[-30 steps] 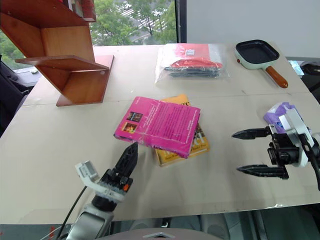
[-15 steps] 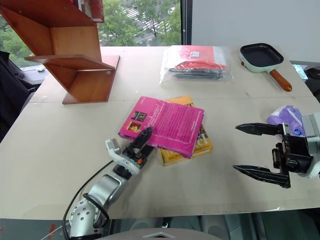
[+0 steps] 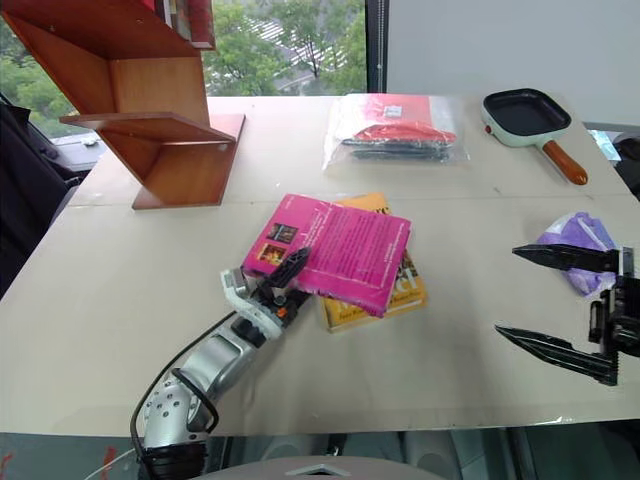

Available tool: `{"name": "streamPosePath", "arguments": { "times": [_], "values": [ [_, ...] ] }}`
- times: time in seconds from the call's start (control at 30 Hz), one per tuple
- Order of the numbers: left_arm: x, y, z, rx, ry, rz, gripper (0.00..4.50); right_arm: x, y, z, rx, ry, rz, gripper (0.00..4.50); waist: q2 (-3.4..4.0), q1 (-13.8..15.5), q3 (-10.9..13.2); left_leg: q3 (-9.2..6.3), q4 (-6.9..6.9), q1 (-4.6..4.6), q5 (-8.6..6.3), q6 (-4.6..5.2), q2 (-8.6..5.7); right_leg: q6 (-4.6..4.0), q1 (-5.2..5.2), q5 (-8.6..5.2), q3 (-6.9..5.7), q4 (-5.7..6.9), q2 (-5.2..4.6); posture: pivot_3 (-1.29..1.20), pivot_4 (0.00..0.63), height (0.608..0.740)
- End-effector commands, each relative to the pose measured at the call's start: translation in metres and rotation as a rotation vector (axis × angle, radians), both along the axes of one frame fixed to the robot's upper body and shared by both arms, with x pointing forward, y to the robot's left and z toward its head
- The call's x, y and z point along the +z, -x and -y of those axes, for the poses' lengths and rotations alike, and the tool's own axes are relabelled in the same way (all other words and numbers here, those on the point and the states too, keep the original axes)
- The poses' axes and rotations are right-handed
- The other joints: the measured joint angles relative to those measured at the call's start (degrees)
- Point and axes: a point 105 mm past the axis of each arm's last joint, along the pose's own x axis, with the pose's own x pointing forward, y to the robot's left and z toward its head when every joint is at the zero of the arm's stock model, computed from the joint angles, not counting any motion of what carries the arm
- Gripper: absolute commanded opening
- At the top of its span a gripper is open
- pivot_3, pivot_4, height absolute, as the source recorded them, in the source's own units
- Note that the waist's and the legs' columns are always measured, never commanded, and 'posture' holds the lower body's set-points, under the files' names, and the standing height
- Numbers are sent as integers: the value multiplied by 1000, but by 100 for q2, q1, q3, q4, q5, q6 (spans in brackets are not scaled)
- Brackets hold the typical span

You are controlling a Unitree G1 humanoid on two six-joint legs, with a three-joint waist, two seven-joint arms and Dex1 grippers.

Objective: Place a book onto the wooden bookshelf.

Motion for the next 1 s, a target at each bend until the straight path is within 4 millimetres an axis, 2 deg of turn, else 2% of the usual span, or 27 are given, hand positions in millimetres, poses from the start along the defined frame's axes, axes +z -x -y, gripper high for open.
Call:
{"name": "streamPosePath", "arguments": {
  "times": [0.03,0.07,0.17,0.23,0.33,0.5,0.57,0.7,0.77,0.83,0.9,0.97,1.0],
  "values": [
    [-13,1,4,-15,74,-84,2820,6,4,3,11,17,27,4500,6,0,-7,0,0,0,0,0,0,1,1,-1,0,0,-1,0,150,740],
    [-14,0,4,-13,86,-89,2531,6,3,2,12,16,27,4500,13,0,-12,1,0,2,0,0,0,2,3,-1,1,0,-1,0,150,740],
    [-11,-2,2,2,88,-62,964,6,-1,0,23,15,31,4500,25,-3,-22,2,0,7,0,0,-1,16,7,-10,2,0,-1,0,150,740],
    [0,-3,-2,21,106,-10,422,6,-3,-1,33,12,33,4500,25,-2,-23,0,0,6,0,-1,-1,16,8,-10,-1,0,-1,0,150,740],
    [34,-1,-8,-7,28,195,422,7,-8,-1,45,7,33,4500,22,-8,-20,-1,0,4,1,-2,-1,13,6,-9,-1,0,-1,0,150,740],
    [129,-3,-30,-6,-335,690,422,13,-27,-1,72,-21,42,4500,-72,-33,41,-6,0,-9,10,-18,7,-4,-9,1,-6,-1,13,0,150,740],
    [160,-2,-34,-12,-575,886,422,15,-37,-2,87,-30,52,4500,-69,-37,40,-9,-1,-12,22,-39,9,-6,-10,2,-10,-3,24,0,150,740],
    [206,-1,-27,-39,-1250,1252,422,20,-66,3,115,-4,103,4500,-74,-71,55,7,-27,-14,23,-40,-1,-4,-13,3,2,-39,24,0,150,740],
    [222,1,-23,-34,-1433,1362,422,25,-79,6,123,5,127,4500,-60,-88,63,10,-41,-15,23,-39,-4,-3,-10,5,3,-65,23,0,150,740],
    [232,-1,-26,-50,-1850,1488,422,31,-92,7,137,-4,154,4500,-86,-116,87,2,-46,-23,23,-39,-4,19,-13,16,-4,-73,15,0,150,740],
    [254,-7,-51,81,-2282,1523,422,39,-104,1,171,-52,177,4500,-83,-175,109,-4,-63,-50,23,-42,2,20,-37,18,-12,-85,24,0,150,740],
    [265,-8,-71,162,-2531,1487,422,47,-112,-3,204,-128,180,4500,-74,-233,120,3,-74,-51,22,-43,8,19,-52,17,-3,-91,27,0,150,740],
    [265,-7,-75,166,-2600,1477,422,50,-116,-4,210,-163,180,4500,-74,-250,120,2,-86,-59,22,-44,10,19,-62,17,-1,-96,27,0,150,740]
  ]
}}
